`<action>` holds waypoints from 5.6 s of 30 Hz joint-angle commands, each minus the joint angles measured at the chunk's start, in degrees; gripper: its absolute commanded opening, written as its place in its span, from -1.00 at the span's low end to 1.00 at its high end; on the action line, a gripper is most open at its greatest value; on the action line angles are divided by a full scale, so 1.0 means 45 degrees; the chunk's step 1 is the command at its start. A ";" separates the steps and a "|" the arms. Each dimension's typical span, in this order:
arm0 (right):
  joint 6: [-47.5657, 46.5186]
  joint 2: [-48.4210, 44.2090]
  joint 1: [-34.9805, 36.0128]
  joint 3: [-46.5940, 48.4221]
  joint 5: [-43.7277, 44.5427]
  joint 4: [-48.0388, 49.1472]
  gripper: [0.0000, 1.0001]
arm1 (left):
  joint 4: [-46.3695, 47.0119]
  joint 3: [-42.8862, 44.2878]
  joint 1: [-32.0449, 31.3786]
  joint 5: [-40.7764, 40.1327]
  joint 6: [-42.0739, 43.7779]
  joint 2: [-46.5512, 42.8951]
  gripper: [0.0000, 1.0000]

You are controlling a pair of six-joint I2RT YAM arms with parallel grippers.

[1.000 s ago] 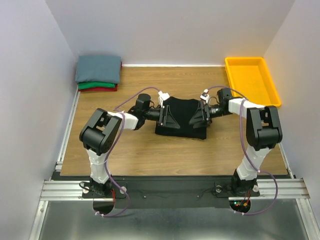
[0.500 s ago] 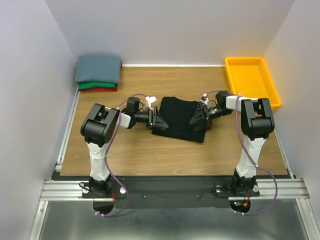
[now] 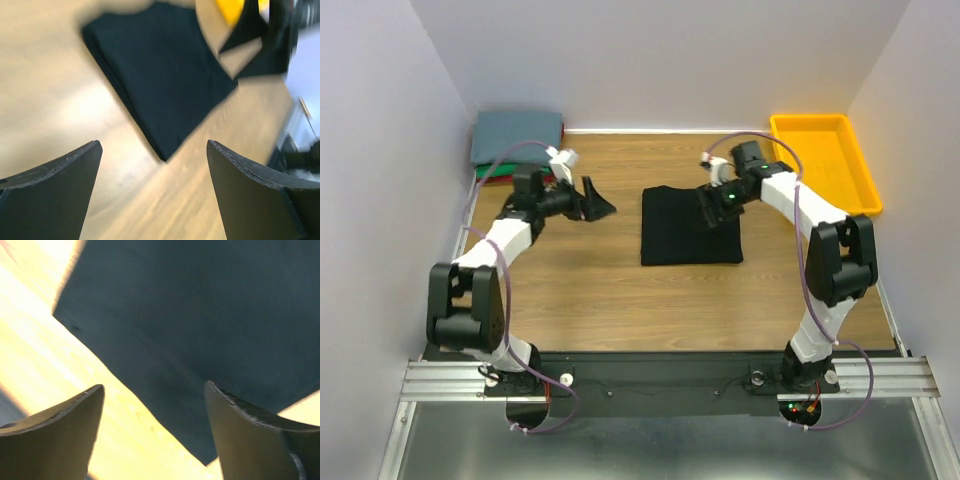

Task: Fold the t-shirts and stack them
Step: Fold the tshirt, then neatly place the folded tshirt to the corner

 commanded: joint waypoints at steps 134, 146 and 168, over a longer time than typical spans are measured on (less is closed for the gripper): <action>0.0576 -0.1967 0.3690 -0.0896 0.8256 0.4385 1.00 | -0.4846 1.8325 0.0013 -1.2366 0.6037 0.7791 -1.00; 0.0557 -0.1928 0.3690 -0.0857 0.8218 0.4385 1.00 | -0.4670 1.8598 0.0169 -1.2347 0.5862 0.7401 -1.00; 0.0674 -0.1557 0.3709 -0.0681 0.7983 0.4308 1.00 | -0.4457 1.8287 0.2412 -0.9638 0.5629 0.8473 -1.00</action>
